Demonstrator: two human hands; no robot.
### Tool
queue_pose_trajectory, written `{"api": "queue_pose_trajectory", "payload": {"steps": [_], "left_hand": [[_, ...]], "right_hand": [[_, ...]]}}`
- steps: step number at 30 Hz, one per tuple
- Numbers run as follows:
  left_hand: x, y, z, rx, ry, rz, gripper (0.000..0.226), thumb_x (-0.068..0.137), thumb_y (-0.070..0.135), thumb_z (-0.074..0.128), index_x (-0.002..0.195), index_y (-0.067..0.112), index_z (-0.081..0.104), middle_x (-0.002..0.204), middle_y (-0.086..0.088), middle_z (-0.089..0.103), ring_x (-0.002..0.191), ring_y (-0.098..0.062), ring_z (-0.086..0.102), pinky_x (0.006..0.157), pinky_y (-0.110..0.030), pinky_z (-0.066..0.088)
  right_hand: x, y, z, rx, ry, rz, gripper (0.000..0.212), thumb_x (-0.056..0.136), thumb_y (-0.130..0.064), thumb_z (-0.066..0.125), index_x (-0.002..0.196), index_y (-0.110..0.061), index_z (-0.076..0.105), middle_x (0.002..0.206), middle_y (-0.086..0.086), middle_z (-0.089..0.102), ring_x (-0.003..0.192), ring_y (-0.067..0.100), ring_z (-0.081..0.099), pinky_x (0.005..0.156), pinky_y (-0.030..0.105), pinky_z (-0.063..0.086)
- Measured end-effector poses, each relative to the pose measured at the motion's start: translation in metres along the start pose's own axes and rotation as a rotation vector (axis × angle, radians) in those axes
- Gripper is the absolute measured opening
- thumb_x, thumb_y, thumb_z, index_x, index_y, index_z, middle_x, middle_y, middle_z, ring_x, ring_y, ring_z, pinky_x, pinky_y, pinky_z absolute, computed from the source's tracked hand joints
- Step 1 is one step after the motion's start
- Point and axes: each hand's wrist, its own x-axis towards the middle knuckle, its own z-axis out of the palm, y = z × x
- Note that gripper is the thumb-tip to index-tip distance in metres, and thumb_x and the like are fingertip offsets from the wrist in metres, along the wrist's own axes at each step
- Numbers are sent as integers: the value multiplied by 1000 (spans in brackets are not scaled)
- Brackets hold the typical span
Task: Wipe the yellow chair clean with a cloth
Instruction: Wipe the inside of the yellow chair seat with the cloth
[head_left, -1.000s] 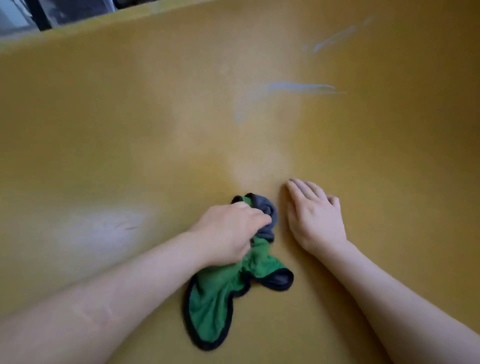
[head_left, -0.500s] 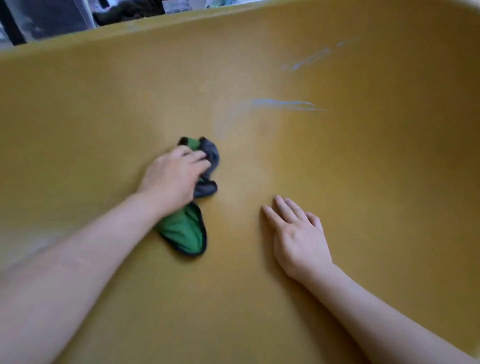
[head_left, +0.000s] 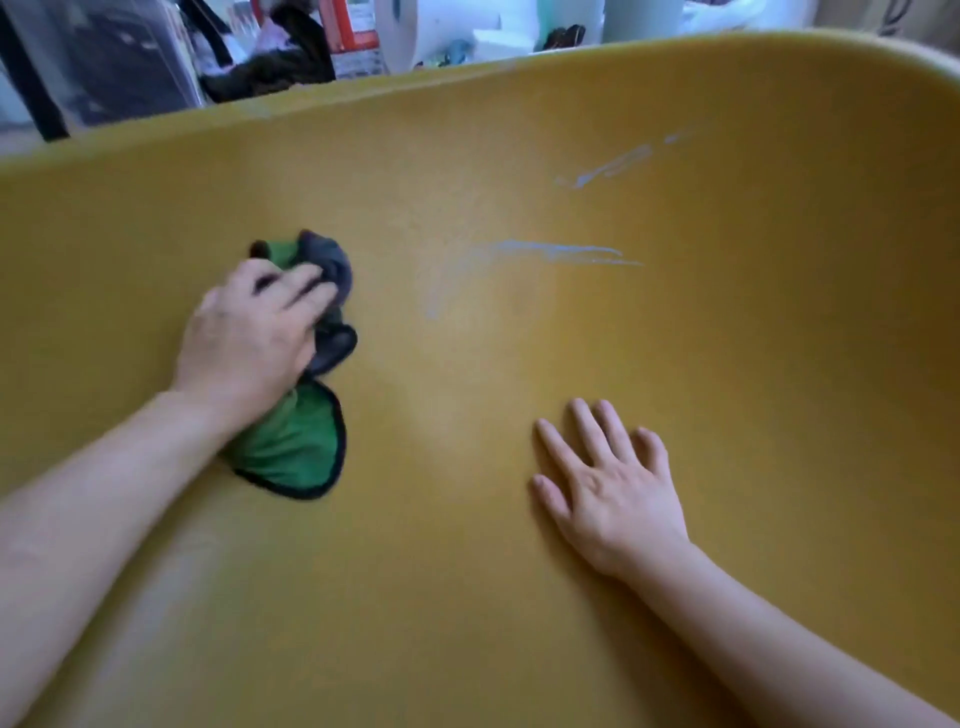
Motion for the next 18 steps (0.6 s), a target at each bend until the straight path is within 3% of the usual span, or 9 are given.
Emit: {"api": "queue_pose_trajectory", "payload": {"steps": [2,4,7,9,10,13,15,16,18], "left_hand": [[9,-5,-1,11,67,-285,52,83,22,52,132,3,49,138,-16,49,106,-39,43,91,-46,39],[-1,45,10,-94,-8,-370,59,80,30,49,133,2,46,139,-18,46,106,-38,42,97,-42,35],[-52,134,28,-249,-264,89,59,74,34,43,126,10,55,129,-6,56,101,-34,47,82,-44,51],[-45,119,19,-186,-341,354,54,76,25,52,128,14,54,133,-3,55,108,-34,50,76,-43,54],[-28,92,12,-75,-300,376,55,77,21,59,131,14,52,138,-4,51,113,-35,48,78,-43,52],[34,-9,-12,186,-13,7,63,74,19,60,134,6,45,143,-18,43,116,-42,42,85,-50,45],[57,-36,-24,175,63,-256,69,74,21,52,138,1,36,146,-25,34,119,-47,37,99,-50,34],[58,-24,-21,150,32,-283,71,73,20,53,139,-2,35,146,-28,31,120,-48,36,104,-48,29],[33,27,8,63,-91,-125,74,68,19,59,137,-1,40,145,-28,35,118,-46,40,105,-47,33]], "right_hand": [[-1,0,-2,-13,-29,-8,65,90,-63,3,151,-41,6,163,1,-1,150,24,-6,114,48,3],[-3,-1,-3,-21,-10,-9,67,89,-64,2,151,-41,6,163,2,-1,150,24,-7,114,48,2],[-3,-2,-4,-13,11,0,69,89,-65,4,151,-40,16,163,5,8,150,26,2,113,49,4],[-4,-2,-3,-18,-1,-3,68,89,-65,6,151,-39,20,162,6,12,150,27,7,113,49,5],[-4,-2,-2,-24,5,-6,67,90,-64,8,150,-38,24,161,7,16,150,27,11,112,49,7],[-2,-1,1,-45,26,24,62,90,-61,24,141,-33,46,152,11,39,141,30,35,107,51,19],[1,-5,2,-48,48,29,60,86,-58,32,132,-28,56,142,14,50,133,34,46,100,53,24],[4,-9,-1,-40,51,38,59,83,-57,34,127,-27,60,137,14,54,129,34,50,97,53,27],[9,-14,-10,-16,41,68,55,80,-54,31,116,-28,63,128,11,58,121,32,53,92,50,34]]}}
